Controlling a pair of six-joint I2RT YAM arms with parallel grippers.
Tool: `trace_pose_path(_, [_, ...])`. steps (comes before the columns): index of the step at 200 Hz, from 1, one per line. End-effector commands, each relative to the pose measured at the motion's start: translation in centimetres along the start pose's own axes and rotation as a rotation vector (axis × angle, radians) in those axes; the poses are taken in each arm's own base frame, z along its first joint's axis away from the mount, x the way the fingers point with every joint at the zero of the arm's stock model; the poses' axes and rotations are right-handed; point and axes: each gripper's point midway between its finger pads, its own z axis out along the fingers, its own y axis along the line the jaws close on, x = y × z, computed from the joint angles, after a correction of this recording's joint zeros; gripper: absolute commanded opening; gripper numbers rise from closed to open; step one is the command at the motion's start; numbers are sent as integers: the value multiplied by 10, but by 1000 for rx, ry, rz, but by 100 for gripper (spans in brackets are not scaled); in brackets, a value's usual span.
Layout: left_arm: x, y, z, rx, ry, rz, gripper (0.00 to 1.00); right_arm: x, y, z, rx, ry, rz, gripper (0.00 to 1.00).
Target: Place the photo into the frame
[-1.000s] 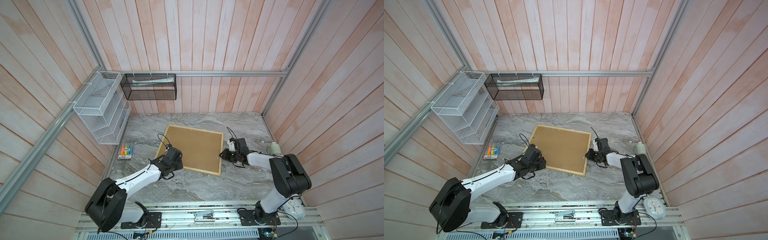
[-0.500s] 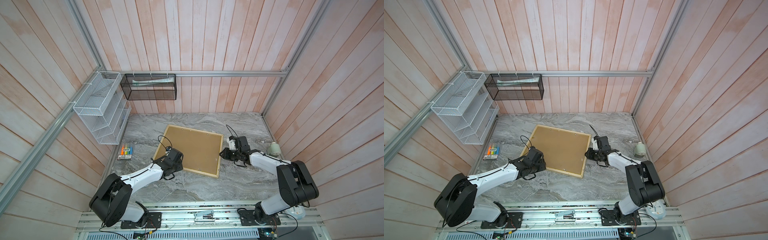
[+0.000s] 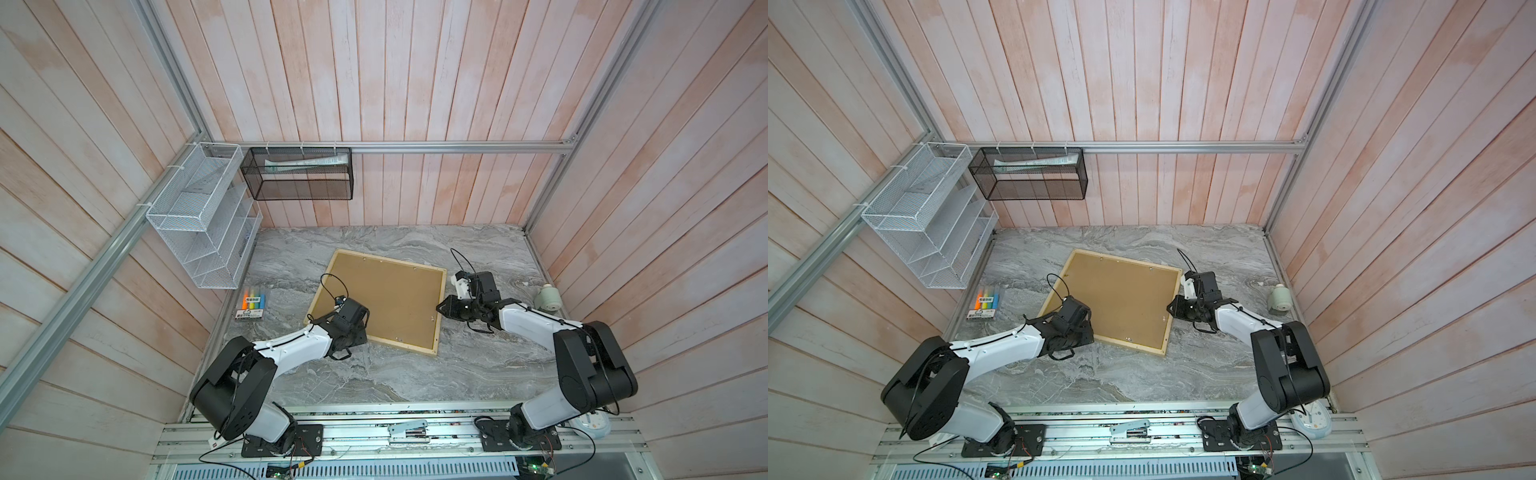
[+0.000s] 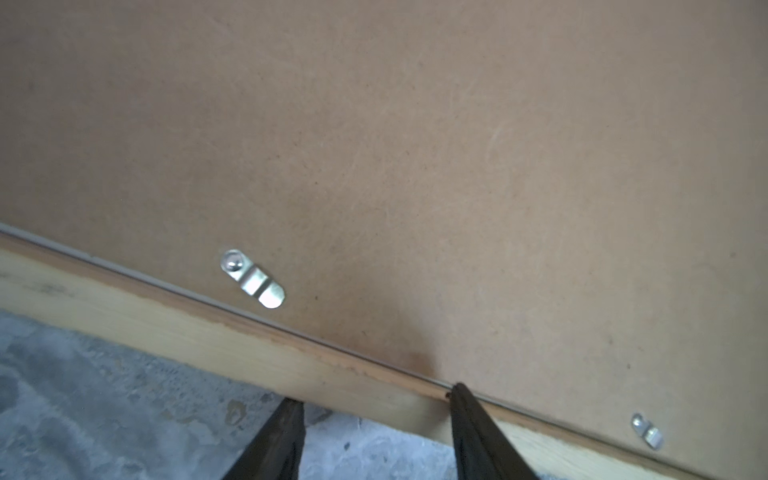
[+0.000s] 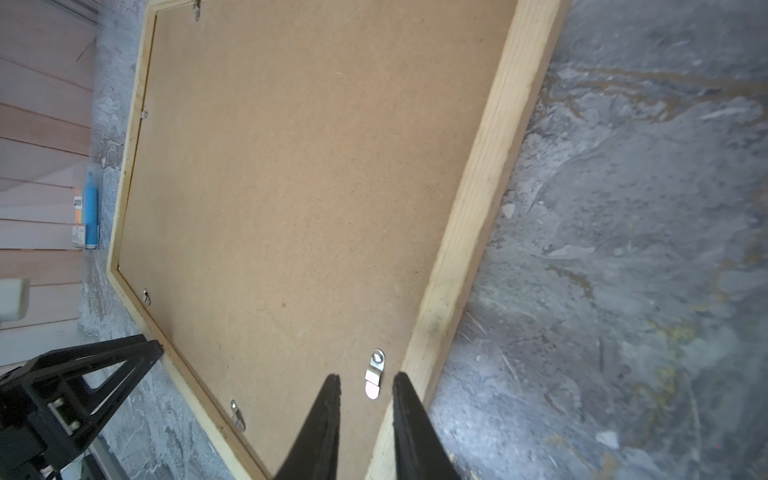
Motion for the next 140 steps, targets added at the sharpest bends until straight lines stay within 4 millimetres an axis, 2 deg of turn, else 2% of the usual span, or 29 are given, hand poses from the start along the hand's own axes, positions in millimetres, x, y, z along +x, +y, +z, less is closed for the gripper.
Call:
trace_pose_path(1, [-6,-8,5,11,-7,24,56,0,7,-2,-40,-1,-29,25])
trace_pose_path(32, [-10,-11,12,4,-5,44,55,2,7,-1,-44,5,-31,25])
trace_pose_path(110, [-24,-2,41,-44,39,122,48,13,12,3,-79,37,-52,25])
trace_pose_path(140, [-27,0,49,-60,55,141,46,20,26,7,-133,65,-96,25])
